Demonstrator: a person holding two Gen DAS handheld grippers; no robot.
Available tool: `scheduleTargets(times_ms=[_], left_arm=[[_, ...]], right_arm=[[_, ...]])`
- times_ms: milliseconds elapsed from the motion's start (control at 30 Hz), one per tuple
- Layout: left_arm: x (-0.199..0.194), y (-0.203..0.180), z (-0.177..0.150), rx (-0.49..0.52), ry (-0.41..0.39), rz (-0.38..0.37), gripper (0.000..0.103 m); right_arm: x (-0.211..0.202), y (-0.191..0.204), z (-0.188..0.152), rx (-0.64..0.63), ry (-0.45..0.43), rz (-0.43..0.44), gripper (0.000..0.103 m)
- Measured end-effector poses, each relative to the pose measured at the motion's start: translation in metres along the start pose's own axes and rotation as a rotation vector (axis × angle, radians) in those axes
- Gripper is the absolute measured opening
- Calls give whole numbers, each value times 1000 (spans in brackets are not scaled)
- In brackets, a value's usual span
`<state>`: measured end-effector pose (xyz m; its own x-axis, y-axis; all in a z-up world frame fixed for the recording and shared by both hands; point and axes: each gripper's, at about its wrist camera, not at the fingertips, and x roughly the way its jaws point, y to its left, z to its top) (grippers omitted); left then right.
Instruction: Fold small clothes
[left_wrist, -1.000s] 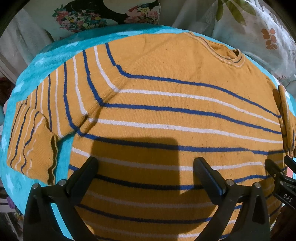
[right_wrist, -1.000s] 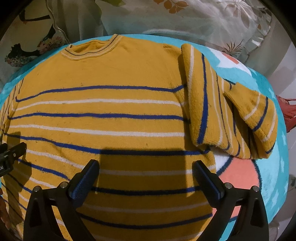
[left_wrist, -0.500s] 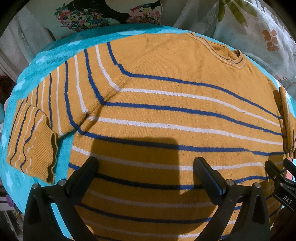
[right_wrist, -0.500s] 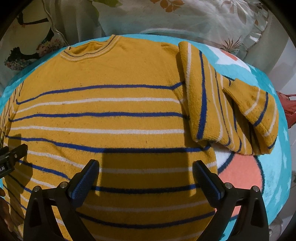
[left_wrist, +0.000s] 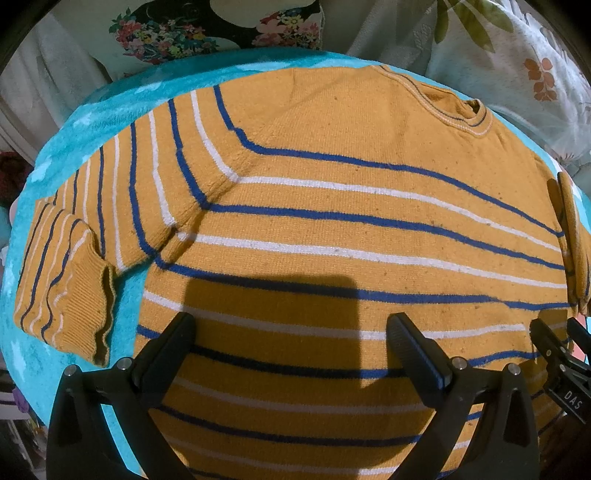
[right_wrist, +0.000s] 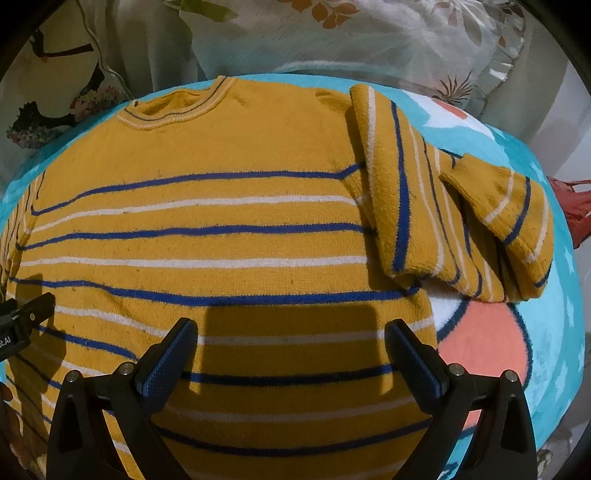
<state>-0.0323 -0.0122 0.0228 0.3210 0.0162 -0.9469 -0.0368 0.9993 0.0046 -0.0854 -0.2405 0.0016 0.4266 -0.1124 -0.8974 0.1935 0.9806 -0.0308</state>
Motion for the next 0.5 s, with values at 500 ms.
scheduleTargets(times_ms=[500], left_arm=[[-15,10,-6,17,-36,31,103]], right_arm=[[-5,1,-6,-18,-5,27,103]])
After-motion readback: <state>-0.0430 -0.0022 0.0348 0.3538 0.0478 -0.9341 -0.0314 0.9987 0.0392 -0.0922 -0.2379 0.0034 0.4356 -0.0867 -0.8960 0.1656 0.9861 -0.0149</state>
